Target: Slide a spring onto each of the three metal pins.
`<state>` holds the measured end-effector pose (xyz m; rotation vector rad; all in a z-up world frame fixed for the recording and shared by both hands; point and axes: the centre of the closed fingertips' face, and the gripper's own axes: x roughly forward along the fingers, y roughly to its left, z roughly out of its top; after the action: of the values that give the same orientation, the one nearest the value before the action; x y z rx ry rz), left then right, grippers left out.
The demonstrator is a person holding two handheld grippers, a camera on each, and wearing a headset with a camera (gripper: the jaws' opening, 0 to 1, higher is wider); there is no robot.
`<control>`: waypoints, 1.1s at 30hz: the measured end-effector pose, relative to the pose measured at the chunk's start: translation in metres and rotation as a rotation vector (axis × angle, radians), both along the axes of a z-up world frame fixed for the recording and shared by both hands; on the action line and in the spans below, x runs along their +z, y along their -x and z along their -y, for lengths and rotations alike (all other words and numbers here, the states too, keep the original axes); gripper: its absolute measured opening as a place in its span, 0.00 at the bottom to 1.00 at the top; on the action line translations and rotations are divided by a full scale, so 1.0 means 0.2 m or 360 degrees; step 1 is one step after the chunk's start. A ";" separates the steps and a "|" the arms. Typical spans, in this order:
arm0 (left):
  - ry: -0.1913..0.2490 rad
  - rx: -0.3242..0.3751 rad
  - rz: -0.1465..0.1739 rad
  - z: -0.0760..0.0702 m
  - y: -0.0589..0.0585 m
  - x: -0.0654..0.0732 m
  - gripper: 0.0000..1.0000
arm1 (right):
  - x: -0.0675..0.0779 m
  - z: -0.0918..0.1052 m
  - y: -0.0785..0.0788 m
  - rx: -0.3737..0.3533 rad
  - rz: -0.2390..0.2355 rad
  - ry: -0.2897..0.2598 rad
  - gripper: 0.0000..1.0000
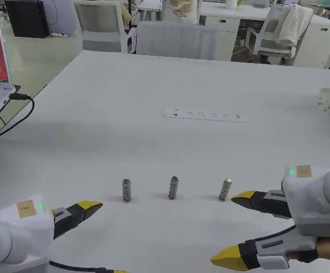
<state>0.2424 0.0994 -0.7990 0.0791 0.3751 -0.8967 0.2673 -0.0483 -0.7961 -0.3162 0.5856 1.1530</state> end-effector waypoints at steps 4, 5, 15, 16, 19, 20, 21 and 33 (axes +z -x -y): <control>0.0010 0.0013 -0.0007 -0.01 0.00 0.00 0.95 | 0.00 0.05 -0.01 -0.0042 0.0018 -0.0028 0.83; 0.0014 0.0017 -0.0009 -0.01 -0.01 0.00 0.95 | -0.01 0.06 -0.02 -0.0055 0.0026 -0.0031 0.84; 0.0033 0.0029 -0.0020 -0.02 -0.02 -0.01 0.97 | 0.00 0.12 -0.02 -0.0101 0.0089 -0.0147 0.90; 0.0036 0.0029 -0.0022 -0.02 -0.02 -0.01 0.98 | -0.01 0.12 -0.02 -0.0102 0.0085 -0.0151 0.90; 0.0048 0.0039 -0.0026 -0.02 -0.02 -0.02 0.98 | -0.01 0.13 -0.03 -0.0127 0.0096 -0.0186 0.94; 0.0050 0.0041 -0.0026 -0.02 -0.02 -0.02 0.98 | -0.01 0.13 -0.03 -0.0130 0.0098 -0.0197 0.95; 0.0051 0.0045 -0.0029 -0.03 -0.02 -0.02 0.98 | -0.01 0.13 -0.03 -0.0140 0.0099 -0.0201 0.95; 0.0069 0.0083 -0.0022 -0.04 -0.03 -0.01 0.98 | 0.01 0.13 -0.05 -0.0198 0.0108 -0.0248 0.99</control>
<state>0.2484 0.1075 -0.8008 0.0230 0.3685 -0.8539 0.2766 -0.0747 -0.7946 -0.1815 0.4469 1.0568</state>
